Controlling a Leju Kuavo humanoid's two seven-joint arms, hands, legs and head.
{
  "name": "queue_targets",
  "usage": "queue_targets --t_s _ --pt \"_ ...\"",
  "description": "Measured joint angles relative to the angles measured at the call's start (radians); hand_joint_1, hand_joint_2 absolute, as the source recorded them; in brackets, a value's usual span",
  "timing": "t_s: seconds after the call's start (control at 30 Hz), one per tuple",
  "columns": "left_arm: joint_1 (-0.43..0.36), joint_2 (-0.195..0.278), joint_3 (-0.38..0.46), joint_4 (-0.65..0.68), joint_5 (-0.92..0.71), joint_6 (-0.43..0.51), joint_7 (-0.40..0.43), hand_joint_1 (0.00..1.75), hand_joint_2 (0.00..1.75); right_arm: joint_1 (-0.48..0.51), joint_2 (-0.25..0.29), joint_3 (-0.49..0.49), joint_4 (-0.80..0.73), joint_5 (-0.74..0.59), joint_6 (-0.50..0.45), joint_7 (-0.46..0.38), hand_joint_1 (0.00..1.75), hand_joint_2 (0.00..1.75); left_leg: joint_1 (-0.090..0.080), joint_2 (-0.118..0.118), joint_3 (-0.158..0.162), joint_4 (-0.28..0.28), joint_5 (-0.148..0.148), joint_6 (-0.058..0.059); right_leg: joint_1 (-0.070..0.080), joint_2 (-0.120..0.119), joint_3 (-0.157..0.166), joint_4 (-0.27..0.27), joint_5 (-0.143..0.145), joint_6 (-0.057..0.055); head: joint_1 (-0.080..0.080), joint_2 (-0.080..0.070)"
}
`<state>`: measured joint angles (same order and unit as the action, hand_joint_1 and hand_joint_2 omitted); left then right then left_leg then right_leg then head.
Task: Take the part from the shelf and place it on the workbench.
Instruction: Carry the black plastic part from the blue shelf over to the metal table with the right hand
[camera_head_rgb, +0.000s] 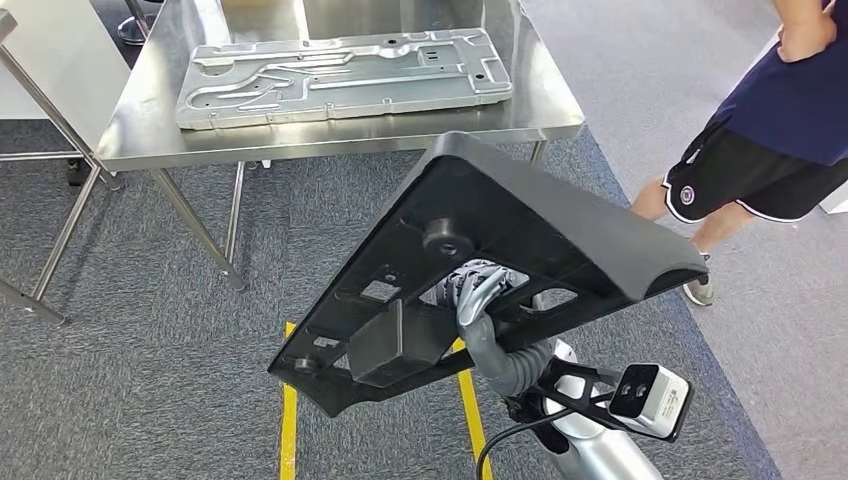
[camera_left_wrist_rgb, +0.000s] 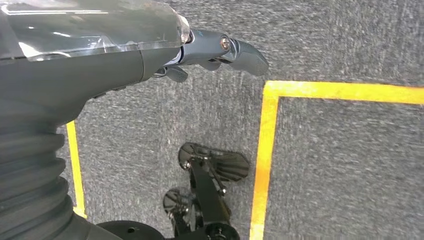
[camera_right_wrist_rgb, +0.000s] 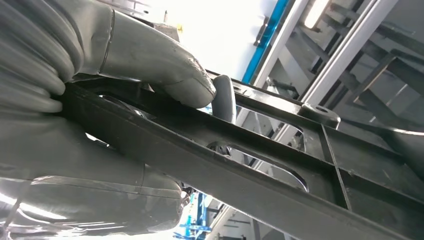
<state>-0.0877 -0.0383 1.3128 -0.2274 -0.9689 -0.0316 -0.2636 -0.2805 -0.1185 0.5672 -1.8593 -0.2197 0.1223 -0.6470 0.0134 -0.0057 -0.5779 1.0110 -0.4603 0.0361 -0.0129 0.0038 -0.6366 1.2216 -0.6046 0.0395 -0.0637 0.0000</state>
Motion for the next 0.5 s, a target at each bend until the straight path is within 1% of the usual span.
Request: queue_targets --t_s 0.03,0.07,0.1,0.13,0.17,0.2,0.23,0.27,0.3,0.37,0.4,0.43,0.47,0.5 --pt "0.0 0.0 0.0 0.0 0.0 0.0 0.0 0.0 1.75 0.002 -0.002 -0.001 0.0 0.0 0.0 0.0 1.75 1.75 -0.001 0.0 0.005 0.0 -0.005 0.001 0.0 0.0 -0.041 0.056 -0.009 0.001 0.0 0.0" --pt "0.001 0.0 0.0 0.0 -0.001 0.0 0.0 0.0 1.75 0.004 -0.003 -0.001 0.0 0.0 -0.001 -0.001 1.75 1.75 -0.002 -0.001 0.012 0.0 -0.011 0.002 0.0 0.0 -0.066 0.08 0.002 0.0 0.0 0.0" --pt "0.001 0.001 0.0 0.0 -0.001 -0.001 0.0 0.0 1.75 0.005 -0.005 -0.002 0.0 0.0 -0.002 -0.001 1.75 1.75 -0.003 -0.002 0.021 0.0 -0.017 0.001 0.0 0.0 -0.072 0.063 0.034 -0.003 0.0 0.0" --pt "0.002 0.001 -0.001 0.0 -0.001 -0.001 0.0 0.0 1.75 0.006 -0.006 -0.003 0.0 0.0 -0.003 -0.001 1.75 1.75 -0.004 -0.003 0.032 0.0 -0.024 0.0 0.001 0.0 -0.058 0.008 0.082 -0.008 0.0 0.0" --pt "0.002 0.0 -0.001 0.0 -0.002 -0.002 0.0 0.0 1.75 0.006 -0.008 -0.005 0.0 0.0 -0.004 -0.002 1.75 1.75 -0.005 -0.005 0.041 -0.001 -0.032 -0.002 0.004 0.0 -0.034 -0.065 0.13 -0.015 0.0 0.0" --pt "0.001 0.0 -0.002 0.0 -0.003 -0.002 0.0 0.0 1.75 0.006 -0.008 -0.007 -0.001 0.0 -0.006 -0.002 1.75 1.75 -0.006 -0.006 0.049 -0.001 -0.039 -0.005 0.008 0.0 -0.009 -0.131 0.163 -0.023 0.0 0.0" --pt "0.001 -0.001 -0.002 0.0 -0.004 -0.003 0.0 0.0 1.75 0.006 -0.009 -0.008 -0.001 0.0 -0.007 -0.002 1.75 1.75 -0.007 -0.007 0.052 -0.001 -0.045 -0.01 0.012 -0.001 0.009 -0.177 0.181 -0.028 0.0 0.0" --pt "0.0 -0.001 -0.003 0.0 -0.005 -0.003 0.0 0.0 1.75 0.006 -0.01 -0.01 -0.002 -0.001 -0.008 -0.002 1.75 1.75 -0.006 -0.007 0.053 -0.003 -0.049 -0.015 0.016 -0.001 0.016 -0.198 0.182 -0.032 0.0 0.0" --pt "0.0 -0.001 -0.003 0.0 -0.006 -0.003 0.0 0.0 1.75 0.006 -0.011 -0.011 -0.003 -0.001 -0.009 -0.002 1.75 1.75 -0.006 -0.006 0.055 -0.005 -0.051 -0.021 0.018 -0.001 0.018 -0.203 0.177 -0.035 0.0 0.0" --pt "-0.001 0.001 -0.003 0.0 -0.007 -0.003 -0.001 0.0 1.75 0.008 -0.013 -0.013 -0.007 -0.001 -0.01 -0.002 1.75 1.75 -0.007 -0.003 0.065 -0.009 -0.058 -0.032 0.014 0.001 0.03 -0.217 0.173 -0.042 0.0 0.0" --pt "-0.002 0.002 -0.004 0.0 -0.007 -0.004 -0.002 0.0 1.75 0.008 -0.013 -0.014 -0.009 -0.001 -0.01 -0.003 1.75 1.75 -0.007 -0.002 0.063 0.006 -0.068 -0.036 0.01 0.0 0.041 -0.225 0.171 -0.046 0.0 0.0" --pt "-0.003 0.002 -0.004 0.0 -0.008 -0.004 -0.002 0.0 1.75 0.008 -0.013 -0.015 -0.011 -0.001 -0.011 -0.003 1.75 1.75 -0.007 -0.001 0.048 0.042 -0.085 -0.041 0.007 -0.001 0.053 -0.233 0.169 -0.051 0.0 0.0" --pt "-0.004 0.002 -0.004 0.0 -0.008 -0.005 -0.003 0.0 1.75 0.008 -0.013 -0.016 -0.012 -0.002 -0.012 -0.003 1.75 1.75 -0.004 -0.001 0.017 0.102 -0.109 -0.044 0.006 -0.002 0.062 -0.237 0.165 -0.054 0.0 0.0" --pt "-0.003 0.003 -0.005 0.0 -0.009 -0.005 -0.003 0.0 1.75 0.009 -0.014 -0.016 -0.012 -0.002 -0.014 -0.003 1.75 1.75 -0.002 0.0 -0.024 0.173 -0.134 -0.048 0.006 -0.003 0.068 -0.238 0.16 -0.057 0.0 0.0"
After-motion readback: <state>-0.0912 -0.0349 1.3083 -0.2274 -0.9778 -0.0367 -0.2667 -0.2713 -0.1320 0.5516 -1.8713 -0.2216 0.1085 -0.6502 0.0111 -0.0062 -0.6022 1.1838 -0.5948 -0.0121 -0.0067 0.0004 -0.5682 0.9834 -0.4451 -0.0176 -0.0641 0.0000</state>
